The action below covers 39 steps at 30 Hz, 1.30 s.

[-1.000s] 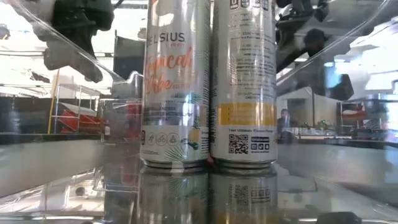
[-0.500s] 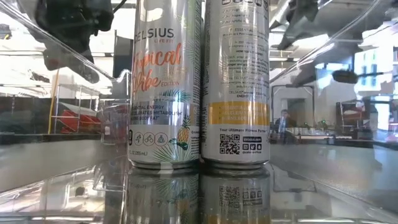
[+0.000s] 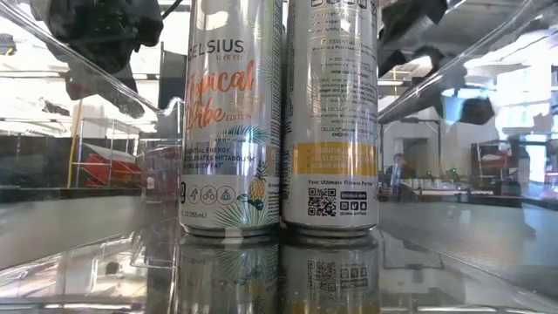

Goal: Sort soda cans
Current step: Move the bottom transparent bin to the top right of the table

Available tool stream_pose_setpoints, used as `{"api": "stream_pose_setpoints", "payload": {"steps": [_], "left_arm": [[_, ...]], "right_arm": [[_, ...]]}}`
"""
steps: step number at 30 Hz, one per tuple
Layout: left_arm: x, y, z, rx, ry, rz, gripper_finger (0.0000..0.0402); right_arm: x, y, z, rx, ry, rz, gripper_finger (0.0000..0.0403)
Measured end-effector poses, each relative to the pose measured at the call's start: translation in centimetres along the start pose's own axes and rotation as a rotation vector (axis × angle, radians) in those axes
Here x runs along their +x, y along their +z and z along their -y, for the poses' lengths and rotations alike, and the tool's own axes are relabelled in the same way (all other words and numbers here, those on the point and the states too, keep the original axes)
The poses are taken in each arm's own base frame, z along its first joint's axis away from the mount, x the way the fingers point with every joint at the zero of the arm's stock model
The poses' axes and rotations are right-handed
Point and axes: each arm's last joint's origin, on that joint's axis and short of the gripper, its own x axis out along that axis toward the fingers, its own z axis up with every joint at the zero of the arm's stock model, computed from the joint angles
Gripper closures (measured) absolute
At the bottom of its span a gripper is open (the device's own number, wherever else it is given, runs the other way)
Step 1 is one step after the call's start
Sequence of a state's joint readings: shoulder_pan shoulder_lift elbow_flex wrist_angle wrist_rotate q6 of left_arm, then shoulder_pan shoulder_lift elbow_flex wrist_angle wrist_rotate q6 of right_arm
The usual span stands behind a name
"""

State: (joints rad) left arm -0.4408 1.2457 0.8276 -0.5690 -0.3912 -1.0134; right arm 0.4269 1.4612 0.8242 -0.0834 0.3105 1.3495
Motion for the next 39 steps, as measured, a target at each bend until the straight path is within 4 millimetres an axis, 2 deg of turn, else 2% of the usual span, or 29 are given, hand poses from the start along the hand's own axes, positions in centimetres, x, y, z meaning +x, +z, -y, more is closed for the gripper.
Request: {"api": "stream_pose_setpoints", "payload": {"steps": [7,27,31,39], "left_arm": [[0.0,0.0,0.0,-0.012,0.0,0.0,0.04],[0.2,0.3,-0.2,-0.068,0.01,0.006,0.04],[0.2,0.3,-0.2,-0.071,0.01,0.006,0.04],[0.1,0.3,-0.2,-0.089,0.01,0.006,0.04]], "right_arm": [[0.4,1.1,0.3,0.0,-0.003,-0.033,0.0191],[0.4,1.1,0.5,0.028,-0.019,-0.039,0.022],[1.4,1.2,0.6,0.041,-0.016,-0.031,0.022],[2.9,0.8,-0.5,0.019,-0.015,-0.059,0.0223]]}}
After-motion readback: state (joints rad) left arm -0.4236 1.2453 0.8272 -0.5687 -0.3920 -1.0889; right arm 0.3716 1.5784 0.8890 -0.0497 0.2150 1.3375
